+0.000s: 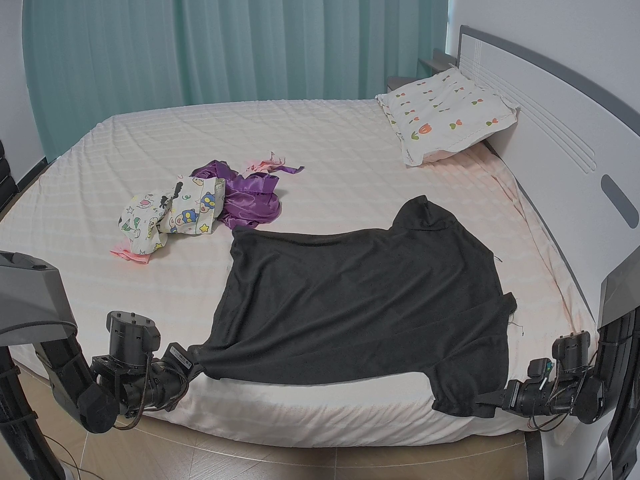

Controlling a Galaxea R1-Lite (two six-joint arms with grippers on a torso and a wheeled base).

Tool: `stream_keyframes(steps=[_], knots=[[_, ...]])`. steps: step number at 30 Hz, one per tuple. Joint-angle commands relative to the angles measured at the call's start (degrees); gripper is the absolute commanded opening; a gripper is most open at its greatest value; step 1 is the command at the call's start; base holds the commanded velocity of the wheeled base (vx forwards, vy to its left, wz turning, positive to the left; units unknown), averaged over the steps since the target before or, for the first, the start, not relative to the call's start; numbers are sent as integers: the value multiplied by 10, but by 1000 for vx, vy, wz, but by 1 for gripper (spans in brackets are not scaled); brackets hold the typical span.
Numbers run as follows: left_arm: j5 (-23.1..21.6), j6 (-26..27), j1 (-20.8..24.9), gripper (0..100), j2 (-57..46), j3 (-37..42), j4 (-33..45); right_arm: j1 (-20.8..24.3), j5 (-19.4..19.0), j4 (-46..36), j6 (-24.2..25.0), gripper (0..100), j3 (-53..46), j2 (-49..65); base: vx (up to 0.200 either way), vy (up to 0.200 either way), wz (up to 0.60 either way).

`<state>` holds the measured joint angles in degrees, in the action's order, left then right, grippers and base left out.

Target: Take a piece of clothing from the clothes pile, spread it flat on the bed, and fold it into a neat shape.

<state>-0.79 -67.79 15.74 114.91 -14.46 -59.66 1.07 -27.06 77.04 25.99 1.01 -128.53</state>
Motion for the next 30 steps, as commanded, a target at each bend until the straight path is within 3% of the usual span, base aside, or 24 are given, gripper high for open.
stream_keyframes(steps=[1,12,23,30], knots=[[0,-1,0,0,0,0,0,-5,2,-2,-1,0,-9,6,0,0,0],[1,-1,1,0,-18,4,0,-48,1,-160,-38,0,-10,120,0,0,0],[3,14,15,0,-32,22,0,-94,4,-257,-132,0,-10,145,0,0,0],[11,21,37,0,-54,39,0,-91,-2,-358,-168,0,-10,216,0,0,0]])
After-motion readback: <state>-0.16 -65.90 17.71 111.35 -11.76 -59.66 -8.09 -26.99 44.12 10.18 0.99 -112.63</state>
